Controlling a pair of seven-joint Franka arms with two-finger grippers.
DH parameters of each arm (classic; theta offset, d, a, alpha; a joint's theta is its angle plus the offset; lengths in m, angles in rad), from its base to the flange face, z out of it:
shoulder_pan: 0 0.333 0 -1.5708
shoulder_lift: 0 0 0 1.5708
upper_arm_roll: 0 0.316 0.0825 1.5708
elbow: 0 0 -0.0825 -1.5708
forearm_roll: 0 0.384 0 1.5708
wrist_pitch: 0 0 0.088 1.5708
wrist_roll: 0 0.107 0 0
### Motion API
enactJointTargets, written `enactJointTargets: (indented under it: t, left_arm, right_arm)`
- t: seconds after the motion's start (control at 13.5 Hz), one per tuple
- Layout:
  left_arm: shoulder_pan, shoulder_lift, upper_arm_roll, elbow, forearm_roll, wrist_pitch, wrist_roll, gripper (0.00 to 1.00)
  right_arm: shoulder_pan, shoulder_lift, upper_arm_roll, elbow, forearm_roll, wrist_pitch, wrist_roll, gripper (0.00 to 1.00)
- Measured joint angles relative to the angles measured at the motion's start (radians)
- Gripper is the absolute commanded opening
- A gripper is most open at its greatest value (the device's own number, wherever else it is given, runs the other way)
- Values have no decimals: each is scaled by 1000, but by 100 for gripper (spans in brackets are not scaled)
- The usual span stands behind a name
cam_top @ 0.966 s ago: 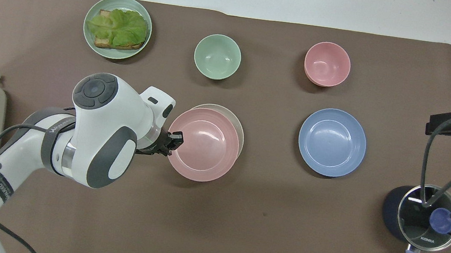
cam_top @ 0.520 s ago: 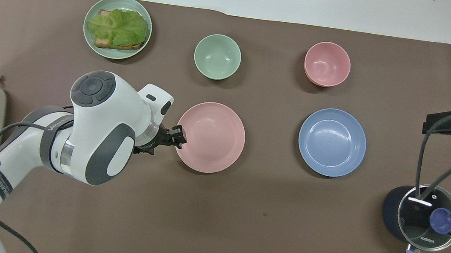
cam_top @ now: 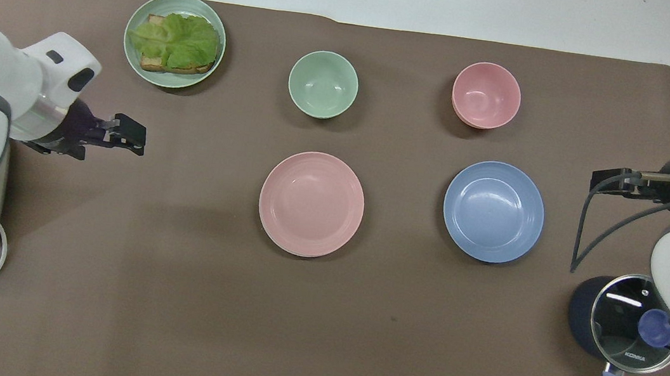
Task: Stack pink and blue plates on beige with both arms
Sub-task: 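Withdraw the left gripper while the right gripper reaches the blue plate, then grasp the blue plate rim with the right gripper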
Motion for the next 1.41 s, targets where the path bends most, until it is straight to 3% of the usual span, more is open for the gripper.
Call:
enactJointTargets:
  t: [0.37, 0.59, 0.89, 1.11, 1.26, 1.34, 1.41]
  left_arm:
    - [43, -57, 0, 224, 59, -227, 172, 100]
    - [44, -132, -2, 243, 60, -258, 172, 100]
    - [44, -130, -2, 240, 60, -260, 172, 100]
    - [44, -129, -2, 240, 60, -260, 172, 100]
    - [44, -129, -2, 240, 60, -260, 172, 100]
    - [44, -129, -2, 240, 60, -260, 172, 100]
    - [44, -129, -2, 240, 60, -260, 172, 100]
  right_arm:
    - [-11, 119, 0, -109, 4, 242, -20, 100]
    - [-7, 200, 3, -136, 13, 346, -21, 100]
    - [-3, 281, 3, -146, 74, 407, -108, 91]
    - [-5, 299, 2, -166, 79, 414, -135, 66]
    - [-5, 299, 2, -175, 80, 414, -169, 33]
    - [-5, 299, 2, -177, 86, 414, -178, 11]
    - [-5, 299, 3, -178, 102, 414, -181, 0]
